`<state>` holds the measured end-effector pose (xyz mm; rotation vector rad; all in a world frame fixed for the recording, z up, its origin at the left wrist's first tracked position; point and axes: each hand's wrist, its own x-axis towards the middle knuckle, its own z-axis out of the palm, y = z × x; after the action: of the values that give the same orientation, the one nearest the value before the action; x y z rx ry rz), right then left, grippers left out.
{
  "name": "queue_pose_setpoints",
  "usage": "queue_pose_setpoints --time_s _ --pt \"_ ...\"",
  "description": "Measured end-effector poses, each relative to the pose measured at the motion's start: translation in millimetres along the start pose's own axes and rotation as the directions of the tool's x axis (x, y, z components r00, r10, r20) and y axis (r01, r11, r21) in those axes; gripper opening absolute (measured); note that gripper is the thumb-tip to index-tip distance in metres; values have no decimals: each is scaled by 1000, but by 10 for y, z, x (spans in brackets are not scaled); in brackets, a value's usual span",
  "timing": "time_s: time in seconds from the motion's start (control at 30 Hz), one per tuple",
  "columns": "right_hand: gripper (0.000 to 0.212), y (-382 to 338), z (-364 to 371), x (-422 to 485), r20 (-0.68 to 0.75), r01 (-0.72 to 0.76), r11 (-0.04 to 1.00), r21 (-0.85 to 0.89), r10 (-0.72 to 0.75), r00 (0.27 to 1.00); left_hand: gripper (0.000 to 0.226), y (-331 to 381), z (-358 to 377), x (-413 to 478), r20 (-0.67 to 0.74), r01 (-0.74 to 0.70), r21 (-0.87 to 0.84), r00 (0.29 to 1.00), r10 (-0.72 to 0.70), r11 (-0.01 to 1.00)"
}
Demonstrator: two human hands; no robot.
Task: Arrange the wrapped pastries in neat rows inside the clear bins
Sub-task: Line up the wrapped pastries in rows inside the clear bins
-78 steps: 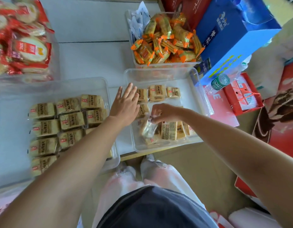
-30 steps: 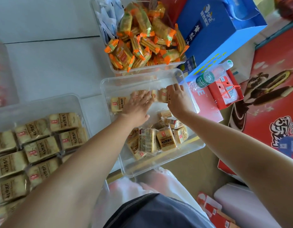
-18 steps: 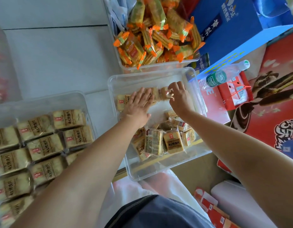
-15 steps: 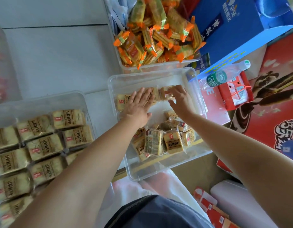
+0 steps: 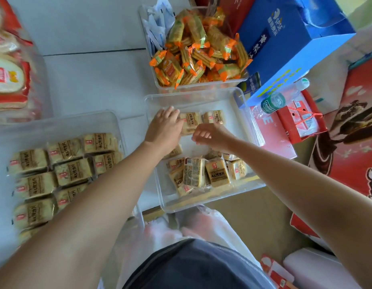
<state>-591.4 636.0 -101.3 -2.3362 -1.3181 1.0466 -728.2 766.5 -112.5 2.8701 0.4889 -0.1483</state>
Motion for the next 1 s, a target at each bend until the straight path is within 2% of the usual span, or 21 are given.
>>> queue_pose_setpoints --time_s 0.07,0.1,0.17,0.2,0.3,0.4,0.5,0.57,0.67,0.8,0.9,0.93,1.0 --pt "38 -122 87 -88 240 -13 996 -87 34 970 46 -31 -19 -145 -15 29 33 999 -29 999" --pt "47 -140 139 -123 315 -5 986 -169 59 947 48 -51 1 -223 -18 48 46 999 -47 998" --pt "59 -132 225 -180 365 11 955 -297 102 925 53 -84 54 -383 -22 81 66 997 -79 995" --pt "59 -126 245 -205 361 5 955 -296 107 926 55 -92 72 -452 -16 86 76 996 -85 993" --pt "52 -126 243 -258 326 -51 992 -119 87 941 54 -87 95 -600 -1 77 96 997 -77 992" --pt "41 -183 182 -295 173 -129 984 123 107 979 47 -97 92 -693 -74 84 2 994 -84 996" --pt "21 -278 115 -310 47 -196 881 430 195 980 46 -60 75 -726 -170 33 -72 984 -45 997" --pt "33 -304 109 -301 64 -254 772 583 268 961 65 42 35 -712 -127 39 -121 990 -54 992" --pt "49 -272 122 -281 64 -246 722 647 270 961 81 195 18 -642 -97 106 -188 987 -126 977" --pt "33 -218 129 -285 120 -231 652 722 211 970 69 297 10 -518 -119 137 -148 981 -155 979" --pt "23 -141 90 -303 154 -172 517 838 78 985 58 300 14 -457 -116 183 -227 970 -213 957" --pt "27 -103 70 -313 160 -151 507 848 26 987 57 279 20 -447 -93 210 -297 965 -247 931" --pt "54 -51 32 -334 164 -95 636 766 -50 985 53 250 18 -441 -2 250 -482 958 -286 840"
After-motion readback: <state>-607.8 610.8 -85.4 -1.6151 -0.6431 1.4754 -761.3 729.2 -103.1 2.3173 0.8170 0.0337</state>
